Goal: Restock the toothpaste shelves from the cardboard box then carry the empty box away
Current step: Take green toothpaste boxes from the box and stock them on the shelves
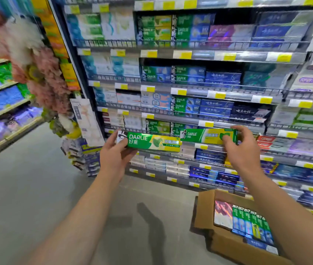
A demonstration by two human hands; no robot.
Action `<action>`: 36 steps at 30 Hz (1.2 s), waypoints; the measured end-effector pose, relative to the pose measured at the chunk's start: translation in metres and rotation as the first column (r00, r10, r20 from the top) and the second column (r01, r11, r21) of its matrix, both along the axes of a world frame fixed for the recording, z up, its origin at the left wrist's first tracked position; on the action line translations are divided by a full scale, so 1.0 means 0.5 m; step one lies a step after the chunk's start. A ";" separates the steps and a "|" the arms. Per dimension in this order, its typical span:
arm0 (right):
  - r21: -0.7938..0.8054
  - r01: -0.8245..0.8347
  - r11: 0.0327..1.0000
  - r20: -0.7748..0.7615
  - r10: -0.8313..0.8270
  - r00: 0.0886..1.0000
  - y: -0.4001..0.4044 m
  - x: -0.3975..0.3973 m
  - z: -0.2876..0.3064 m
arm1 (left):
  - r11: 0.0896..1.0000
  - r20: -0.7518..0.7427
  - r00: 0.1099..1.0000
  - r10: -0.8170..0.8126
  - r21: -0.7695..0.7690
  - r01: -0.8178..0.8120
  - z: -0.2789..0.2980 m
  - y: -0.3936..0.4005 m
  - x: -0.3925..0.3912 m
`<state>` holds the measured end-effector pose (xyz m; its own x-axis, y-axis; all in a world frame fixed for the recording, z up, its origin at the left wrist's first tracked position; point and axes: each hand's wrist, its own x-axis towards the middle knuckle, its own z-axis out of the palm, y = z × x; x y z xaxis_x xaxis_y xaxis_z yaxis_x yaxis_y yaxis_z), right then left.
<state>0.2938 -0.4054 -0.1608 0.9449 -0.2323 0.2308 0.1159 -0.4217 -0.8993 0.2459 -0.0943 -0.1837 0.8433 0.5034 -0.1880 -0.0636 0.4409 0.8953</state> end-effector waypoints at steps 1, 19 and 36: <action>-0.002 0.000 1.000 0.016 0.000 1.000 0.032 0.004 0.013 | 1.000 0.016 1.000 -0.010 0.005 0.010 0.017 0.034 0.008; 0.005 0.028 1.000 0.188 -0.028 0.982 0.296 0.269 0.236 | 0.998 0.245 0.968 -0.051 -0.016 0.056 0.264 0.290 0.311; 0.037 -0.055 0.998 0.369 0.038 0.929 0.378 0.758 0.347 | 1.000 0.324 0.946 -0.021 -0.001 0.023 0.363 0.360 0.756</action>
